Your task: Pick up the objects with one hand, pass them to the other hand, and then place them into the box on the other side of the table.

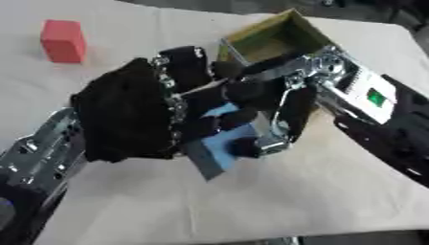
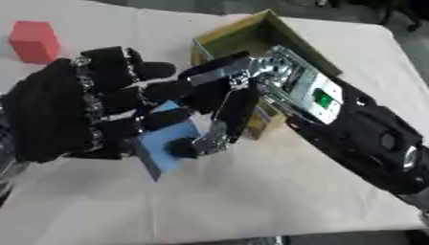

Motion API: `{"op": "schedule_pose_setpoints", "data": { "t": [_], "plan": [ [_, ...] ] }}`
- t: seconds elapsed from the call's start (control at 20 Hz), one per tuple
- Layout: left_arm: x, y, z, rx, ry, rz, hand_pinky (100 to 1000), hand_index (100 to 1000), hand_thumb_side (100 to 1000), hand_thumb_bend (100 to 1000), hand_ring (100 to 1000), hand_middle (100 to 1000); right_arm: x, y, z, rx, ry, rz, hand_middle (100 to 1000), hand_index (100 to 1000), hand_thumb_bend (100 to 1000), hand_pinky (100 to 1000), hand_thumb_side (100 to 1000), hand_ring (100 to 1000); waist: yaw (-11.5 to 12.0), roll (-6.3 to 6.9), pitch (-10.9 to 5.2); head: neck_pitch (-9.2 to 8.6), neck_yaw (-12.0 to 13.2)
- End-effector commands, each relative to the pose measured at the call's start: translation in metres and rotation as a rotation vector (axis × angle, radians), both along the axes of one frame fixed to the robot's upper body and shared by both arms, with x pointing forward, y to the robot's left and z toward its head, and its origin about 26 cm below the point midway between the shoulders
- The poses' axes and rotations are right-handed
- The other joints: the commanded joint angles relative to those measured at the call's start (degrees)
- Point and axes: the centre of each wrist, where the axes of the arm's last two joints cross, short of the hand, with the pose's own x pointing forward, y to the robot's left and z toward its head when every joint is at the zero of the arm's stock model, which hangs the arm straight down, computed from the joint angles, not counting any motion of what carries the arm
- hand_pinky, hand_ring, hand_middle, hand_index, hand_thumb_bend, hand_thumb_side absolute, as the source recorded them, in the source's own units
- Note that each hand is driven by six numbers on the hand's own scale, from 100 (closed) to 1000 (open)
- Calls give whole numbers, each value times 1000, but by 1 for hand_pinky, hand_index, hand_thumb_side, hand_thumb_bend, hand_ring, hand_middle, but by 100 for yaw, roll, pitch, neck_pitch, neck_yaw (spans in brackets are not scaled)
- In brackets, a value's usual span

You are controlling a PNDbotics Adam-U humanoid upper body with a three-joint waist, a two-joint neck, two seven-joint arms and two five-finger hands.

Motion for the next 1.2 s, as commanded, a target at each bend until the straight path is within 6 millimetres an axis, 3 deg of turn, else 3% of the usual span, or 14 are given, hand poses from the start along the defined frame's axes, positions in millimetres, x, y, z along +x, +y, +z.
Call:
{"op": "schedule_pose_setpoints", "data": {
  "t": [0.05,0.25,0.35,0.55,0.85,1.0,1.2],
  "plan": [
    [-6,-2,12,-29,-22,-456,462,750,220,1000,672,742,-2,-9,11,-7,11,-26,392,480,100,945,209,923,-3,96,-89,-21,-39],
    [-3,5,8,-14,-14,-433,497,761,263,1000,704,757,-3,-13,17,12,27,-34,395,481,100,948,213,924,5,112,-83,-29,-67],
    [-1,10,7,2,-18,-410,585,781,304,1000,769,788,-5,-16,21,24,28,-34,398,483,100,953,212,927,9,116,-81,-24,-79],
    [4,22,6,33,-28,-369,719,788,282,1000,785,795,-6,-22,23,26,20,-48,398,484,100,955,208,926,4,117,-71,-41,-68],
    [13,45,3,65,-15,-308,720,785,273,1000,771,784,-3,-34,19,23,2,-89,398,484,100,956,207,924,12,130,-58,-54,-89],
    [23,79,-1,76,16,-227,701,771,275,1000,731,755,0,-48,16,20,-2,-140,398,485,100,958,205,924,24,144,-40,-43,-160],
    [31,140,-9,45,99,-102,662,756,265,1000,669,726,2,-68,15,37,-7,-198,407,490,100,965,211,934,39,137,4,-115,-224]
  ]
}}
